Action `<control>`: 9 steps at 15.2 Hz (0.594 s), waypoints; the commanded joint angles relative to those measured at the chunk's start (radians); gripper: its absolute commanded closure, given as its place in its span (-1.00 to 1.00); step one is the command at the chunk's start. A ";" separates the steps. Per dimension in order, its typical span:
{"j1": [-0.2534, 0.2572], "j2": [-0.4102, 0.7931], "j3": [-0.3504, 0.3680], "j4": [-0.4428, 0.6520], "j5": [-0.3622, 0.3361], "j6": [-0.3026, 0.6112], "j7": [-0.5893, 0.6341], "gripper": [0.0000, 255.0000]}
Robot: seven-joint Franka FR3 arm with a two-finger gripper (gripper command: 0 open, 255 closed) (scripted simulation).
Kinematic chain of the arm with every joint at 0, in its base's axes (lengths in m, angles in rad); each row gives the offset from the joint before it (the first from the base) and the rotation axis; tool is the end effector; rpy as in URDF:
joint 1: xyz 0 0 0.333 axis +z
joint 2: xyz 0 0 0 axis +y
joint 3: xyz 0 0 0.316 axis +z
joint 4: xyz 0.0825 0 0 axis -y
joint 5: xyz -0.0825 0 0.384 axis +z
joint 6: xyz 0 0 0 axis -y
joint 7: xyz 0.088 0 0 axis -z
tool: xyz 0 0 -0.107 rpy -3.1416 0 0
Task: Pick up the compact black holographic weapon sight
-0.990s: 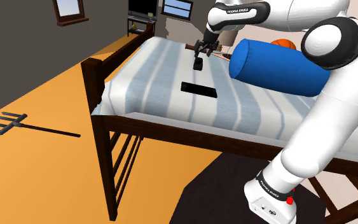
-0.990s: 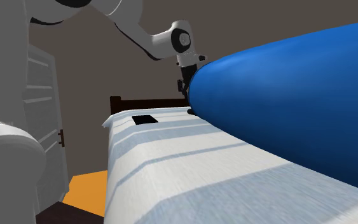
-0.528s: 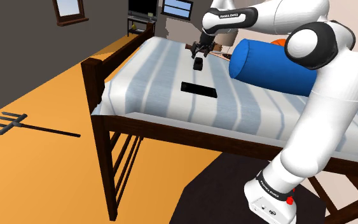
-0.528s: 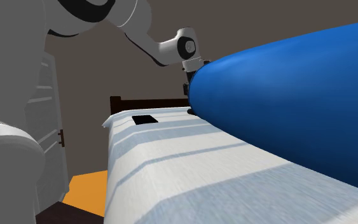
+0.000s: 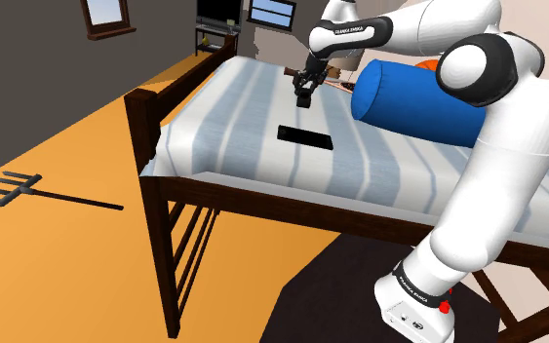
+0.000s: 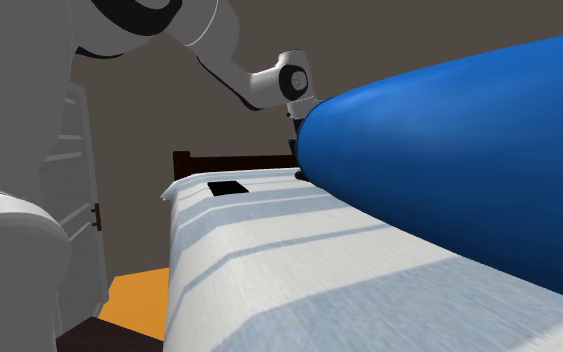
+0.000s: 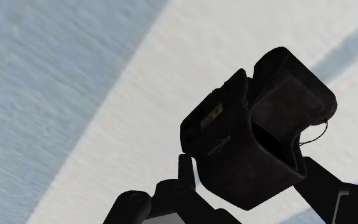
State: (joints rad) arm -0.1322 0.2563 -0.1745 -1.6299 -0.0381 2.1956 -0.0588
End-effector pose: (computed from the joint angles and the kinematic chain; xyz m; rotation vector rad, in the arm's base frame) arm 0.6382 -0.1917 0.5044 2.9594 -0.3238 0.4410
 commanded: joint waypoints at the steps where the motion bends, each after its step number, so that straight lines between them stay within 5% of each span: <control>1: 0.000 0.001 0.000 0.000 0.000 0.000 0.000 1.00; 9: 0.000 -0.002 0.000 0.036 0.001 -0.039 -0.002 1.00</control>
State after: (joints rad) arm -0.1325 0.2545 -0.1744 -1.6054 -0.0371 2.1690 -0.0612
